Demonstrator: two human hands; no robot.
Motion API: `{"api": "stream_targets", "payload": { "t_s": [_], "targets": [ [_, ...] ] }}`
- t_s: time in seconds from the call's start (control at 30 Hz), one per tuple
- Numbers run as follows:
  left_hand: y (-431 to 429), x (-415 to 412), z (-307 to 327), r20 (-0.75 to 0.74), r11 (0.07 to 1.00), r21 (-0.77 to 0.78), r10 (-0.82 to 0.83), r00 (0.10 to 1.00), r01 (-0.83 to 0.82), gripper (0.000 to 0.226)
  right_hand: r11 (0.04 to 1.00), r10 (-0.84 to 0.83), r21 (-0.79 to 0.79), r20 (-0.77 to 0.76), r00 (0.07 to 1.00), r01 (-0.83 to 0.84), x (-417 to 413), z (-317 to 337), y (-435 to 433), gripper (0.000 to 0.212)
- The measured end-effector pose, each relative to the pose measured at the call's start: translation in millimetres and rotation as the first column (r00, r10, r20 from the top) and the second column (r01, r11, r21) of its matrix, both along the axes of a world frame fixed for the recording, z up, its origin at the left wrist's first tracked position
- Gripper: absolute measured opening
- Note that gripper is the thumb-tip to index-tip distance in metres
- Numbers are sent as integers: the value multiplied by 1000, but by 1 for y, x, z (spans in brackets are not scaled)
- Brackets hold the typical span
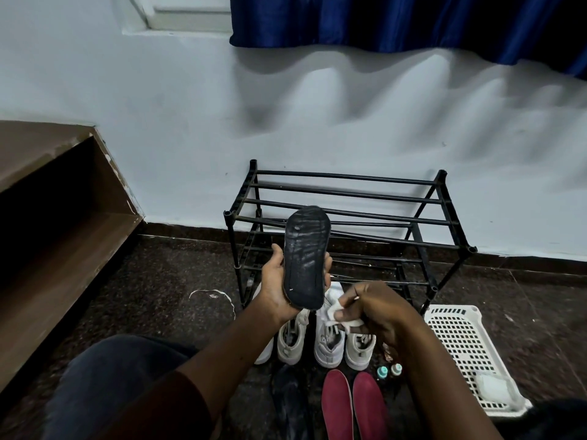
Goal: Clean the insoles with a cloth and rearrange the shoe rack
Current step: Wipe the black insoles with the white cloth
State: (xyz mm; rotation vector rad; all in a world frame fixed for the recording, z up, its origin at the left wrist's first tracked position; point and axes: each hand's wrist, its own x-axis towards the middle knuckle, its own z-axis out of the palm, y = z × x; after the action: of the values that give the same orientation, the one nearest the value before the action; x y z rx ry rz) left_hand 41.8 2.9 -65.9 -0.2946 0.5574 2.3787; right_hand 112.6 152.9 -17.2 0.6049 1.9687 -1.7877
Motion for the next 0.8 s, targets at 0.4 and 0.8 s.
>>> {"api": "stream_targets", "payload": {
  "t_s": [0.4,0.8],
  "targets": [
    [12,0,-2,-123,976,-145,147,981,-165,46,881,9,385,-594,804,275,-23,36,-57,13],
    [11,-7,-6,-213,887,-323,273,938,-331,45,720,325,673,-545,773,171,-3,20,-88,28]
  ]
}}
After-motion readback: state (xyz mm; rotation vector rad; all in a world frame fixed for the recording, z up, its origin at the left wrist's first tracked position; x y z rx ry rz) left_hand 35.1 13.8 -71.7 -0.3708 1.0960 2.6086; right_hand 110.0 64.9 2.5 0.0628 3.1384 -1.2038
